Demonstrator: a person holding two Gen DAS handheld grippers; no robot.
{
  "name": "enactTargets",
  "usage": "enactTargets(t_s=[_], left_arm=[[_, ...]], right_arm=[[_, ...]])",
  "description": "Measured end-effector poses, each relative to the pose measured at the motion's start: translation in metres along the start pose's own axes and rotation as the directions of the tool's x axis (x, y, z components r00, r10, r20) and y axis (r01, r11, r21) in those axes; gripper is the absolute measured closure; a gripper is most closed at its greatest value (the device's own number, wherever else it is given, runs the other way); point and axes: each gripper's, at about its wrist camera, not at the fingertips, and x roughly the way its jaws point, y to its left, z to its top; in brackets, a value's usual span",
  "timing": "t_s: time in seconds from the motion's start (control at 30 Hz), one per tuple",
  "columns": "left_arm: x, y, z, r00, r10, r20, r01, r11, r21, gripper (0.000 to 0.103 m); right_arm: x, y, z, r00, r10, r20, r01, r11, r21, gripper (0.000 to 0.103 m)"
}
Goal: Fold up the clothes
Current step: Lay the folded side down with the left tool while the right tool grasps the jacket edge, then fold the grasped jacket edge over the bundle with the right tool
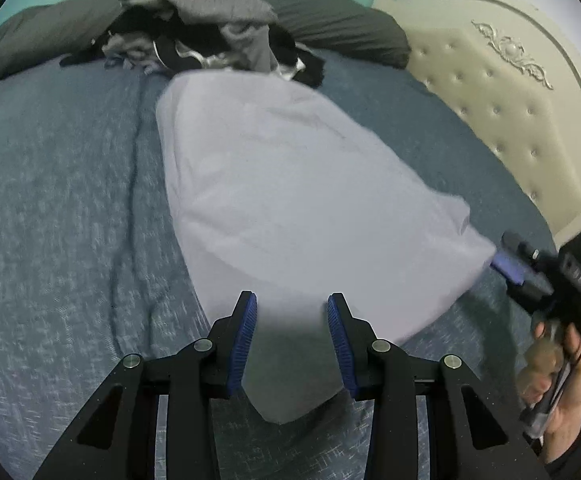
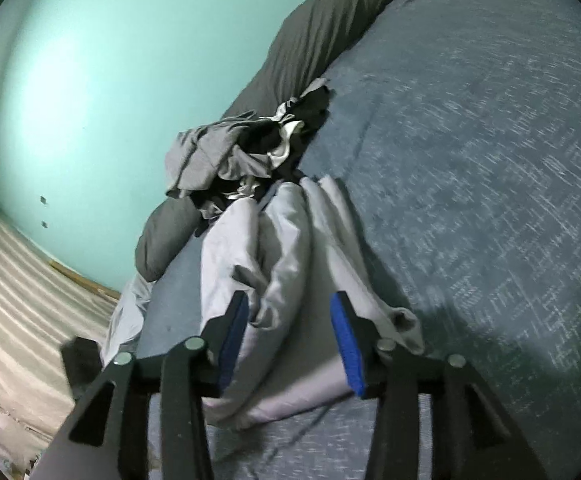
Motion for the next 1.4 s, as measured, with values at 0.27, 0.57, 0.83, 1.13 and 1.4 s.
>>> enactTargets(t_s=[0.27, 0.57, 0.83, 1.13, 1.4], left_arm=[[0.021, -0.007, -0.005, 1.000, -0.009, -0.026, 0.010, 1.000, 0.025, 0.063], [0.026, -0.007, -0.007, 1.000, -0.019, -0.020, 0.019, 1.000, 0.019, 0.063], [0.018, -0.008, -0.004, 1.000, -0.013, -0.012, 0.013, 1.000, 0.021, 0.063], [0.022, -0.017, -0.001, 0.999, 0.000, -0.033, 0.002, 0.999, 0.041, 0.063], [0.034, -0.020, -0.006, 0.998, 0.018, -0.054, -0.015, 0.999, 0.052, 0.063]], right_arm=[[0.034, 0.029, -0.004, 0.997, -0.003, -0.075, -0.005, 0.994, -0.109, 0.045], [0.062, 0.020, -0.015, 0.989, -0.088, -0.115, 0.073, 0.989, -0.132, 0.066], [0.038, 0.037, -0.018, 0.993, -0.108, -0.038, 0.098, 0.973, -0.210, 0.098], [0.032, 0.001, -0.026, 0.986, -0.149, -0.071, 0.142, 0.985, -0.099, 0.097], [0.015, -0.015, -0.019, 0.979, -0.203, -0.035, 0.202, 0.979, -0.014, 0.079]])
